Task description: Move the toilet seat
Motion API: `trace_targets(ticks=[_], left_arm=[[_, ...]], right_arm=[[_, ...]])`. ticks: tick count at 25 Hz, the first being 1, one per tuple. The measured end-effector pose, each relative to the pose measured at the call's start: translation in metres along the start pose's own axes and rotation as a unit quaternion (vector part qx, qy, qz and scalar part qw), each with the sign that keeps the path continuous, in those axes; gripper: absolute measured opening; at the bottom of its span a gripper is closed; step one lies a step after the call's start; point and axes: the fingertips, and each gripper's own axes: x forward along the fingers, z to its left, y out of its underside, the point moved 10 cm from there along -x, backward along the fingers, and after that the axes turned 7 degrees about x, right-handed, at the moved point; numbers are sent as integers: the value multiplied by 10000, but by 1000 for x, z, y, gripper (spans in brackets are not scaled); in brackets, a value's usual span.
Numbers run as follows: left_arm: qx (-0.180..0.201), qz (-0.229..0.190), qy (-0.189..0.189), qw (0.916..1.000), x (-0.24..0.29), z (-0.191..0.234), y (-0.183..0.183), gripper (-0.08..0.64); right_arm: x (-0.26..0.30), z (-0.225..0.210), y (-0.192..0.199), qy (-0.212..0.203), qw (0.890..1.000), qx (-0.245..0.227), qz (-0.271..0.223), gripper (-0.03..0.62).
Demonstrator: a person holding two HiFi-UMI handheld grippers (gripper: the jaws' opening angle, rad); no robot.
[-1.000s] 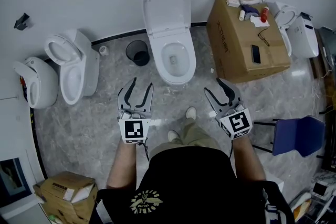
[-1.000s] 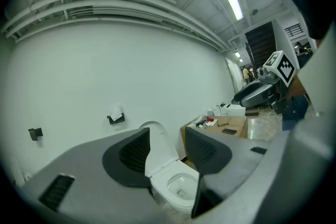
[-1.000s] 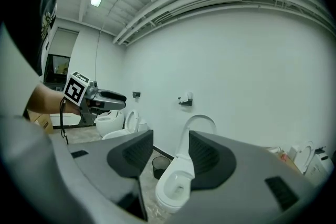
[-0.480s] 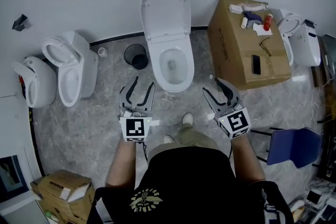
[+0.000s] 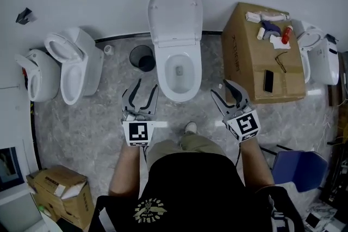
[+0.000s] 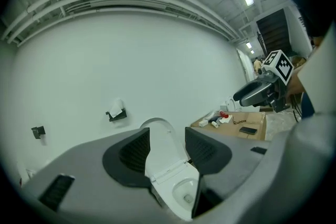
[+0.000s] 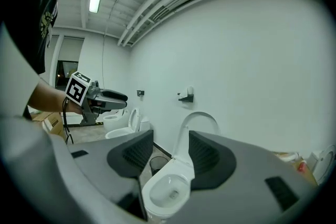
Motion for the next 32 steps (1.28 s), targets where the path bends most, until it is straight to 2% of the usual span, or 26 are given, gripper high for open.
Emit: trace_targets(ticks=[5,11,19,25,32], left_arm=[[82,291,6,9995,24,-16,20,213],[-24,577,47,9983,36,-22,57,216],[-174,830,220,9962,67,-35,117,218],[-281,1035,308,9938,92,-50,168,218],[-424,1160,380,9916,124,-66,218,219]], right_arm=[[20,-29,30,-204,9997,76,105,209],[39,-41,75,-323,9981,277,449,209],[62,-62,123,-314,9964,278,739,209],[88,-69,176,-307,9939,449,963,209],[128,-75,230,-541,9890,459,1301,209]])
